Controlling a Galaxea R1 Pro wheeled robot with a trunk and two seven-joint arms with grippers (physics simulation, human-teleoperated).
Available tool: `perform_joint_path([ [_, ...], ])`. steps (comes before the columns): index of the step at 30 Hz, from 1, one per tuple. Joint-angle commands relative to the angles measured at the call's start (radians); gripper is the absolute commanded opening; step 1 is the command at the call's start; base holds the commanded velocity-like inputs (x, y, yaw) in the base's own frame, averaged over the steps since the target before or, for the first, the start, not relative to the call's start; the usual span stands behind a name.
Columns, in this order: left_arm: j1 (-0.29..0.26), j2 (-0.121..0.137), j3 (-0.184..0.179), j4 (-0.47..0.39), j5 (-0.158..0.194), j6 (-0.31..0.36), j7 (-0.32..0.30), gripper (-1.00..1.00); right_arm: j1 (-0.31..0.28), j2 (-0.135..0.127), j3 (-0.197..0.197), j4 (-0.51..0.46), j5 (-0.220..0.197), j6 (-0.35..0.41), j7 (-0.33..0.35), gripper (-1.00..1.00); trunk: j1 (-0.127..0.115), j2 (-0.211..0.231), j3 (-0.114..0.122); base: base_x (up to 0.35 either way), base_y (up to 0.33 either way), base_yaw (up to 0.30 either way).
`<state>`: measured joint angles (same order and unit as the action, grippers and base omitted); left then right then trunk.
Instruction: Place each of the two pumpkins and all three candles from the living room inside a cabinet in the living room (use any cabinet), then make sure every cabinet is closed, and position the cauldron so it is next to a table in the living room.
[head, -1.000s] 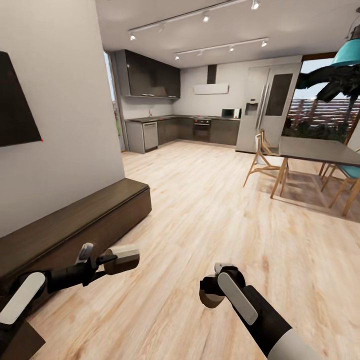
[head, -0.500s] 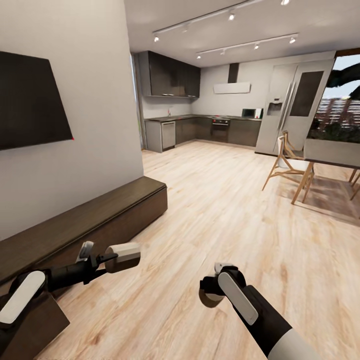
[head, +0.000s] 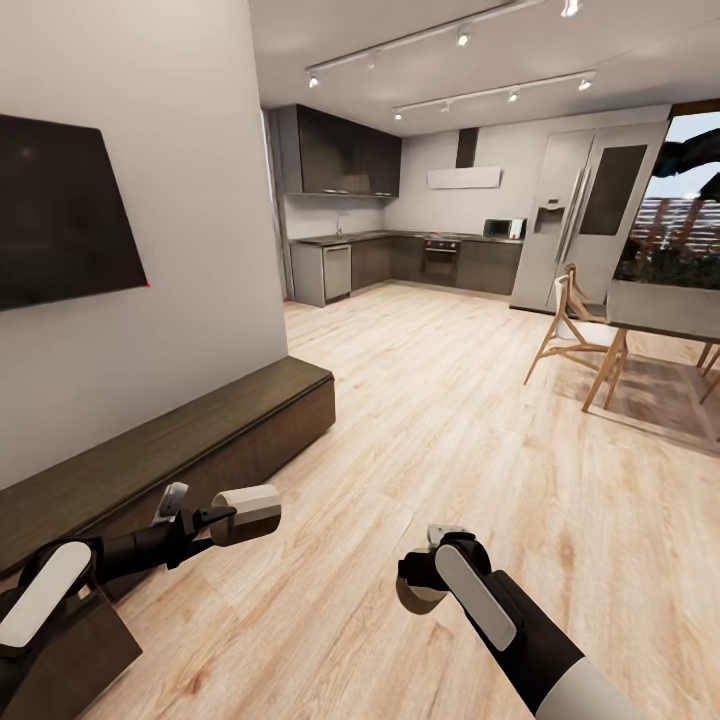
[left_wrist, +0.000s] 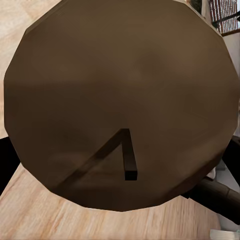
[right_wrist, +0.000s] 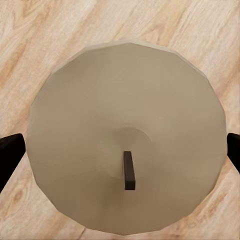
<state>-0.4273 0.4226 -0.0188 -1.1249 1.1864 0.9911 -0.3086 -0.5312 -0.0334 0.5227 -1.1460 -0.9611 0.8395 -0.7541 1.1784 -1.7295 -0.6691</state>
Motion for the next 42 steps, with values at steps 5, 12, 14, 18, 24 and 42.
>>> perform_joint_path([
  [5,0.000,0.003,-0.001,0.001,-0.007,0.001,-0.007,-1.00,-0.001,0.000,-0.005,0.000,-0.024,-0.003,-0.012,-1.00,-0.019,0.035,0.015,0.000,0.000,0.000],
  [12,-0.001,0.005,-0.001,0.001,-0.006,0.001,-0.007,-1.00,-0.001,0.000,-0.006,-0.002,-0.026,-0.002,-0.013,-1.00,-0.046,0.084,0.037,0.000,0.000,0.029],
  [14,-0.001,0.005,-0.001,0.001,-0.006,0.001,-0.007,-1.00,-0.001,-0.001,-0.006,-0.006,-0.027,-0.001,-0.014,-1.00,-0.054,0.098,0.043,0.000,0.000,0.003],
  [18,-0.001,0.005,-0.001,0.001,-0.006,0.001,-0.007,-1.00,-0.001,-0.002,-0.007,-0.029,-0.028,-0.002,-0.012,-1.00,-0.069,0.126,0.055,0.000,0.000,0.001],
  [24,-0.001,0.005,-0.001,0.001,-0.006,0.001,-0.007,-1.00,-0.001,0.000,-0.007,-0.043,-0.028,-0.003,-0.012,-1.00,-0.092,0.168,0.075,0.000,0.000,0.021],
  [42,-0.001,0.047,0.011,0.021,-0.019,0.000,0.001,-1.00,-0.001,0.001,-0.001,-0.032,-0.016,-0.003,-0.021,-1.00,-0.161,0.294,0.132,0.000,0.000,0.253],
])
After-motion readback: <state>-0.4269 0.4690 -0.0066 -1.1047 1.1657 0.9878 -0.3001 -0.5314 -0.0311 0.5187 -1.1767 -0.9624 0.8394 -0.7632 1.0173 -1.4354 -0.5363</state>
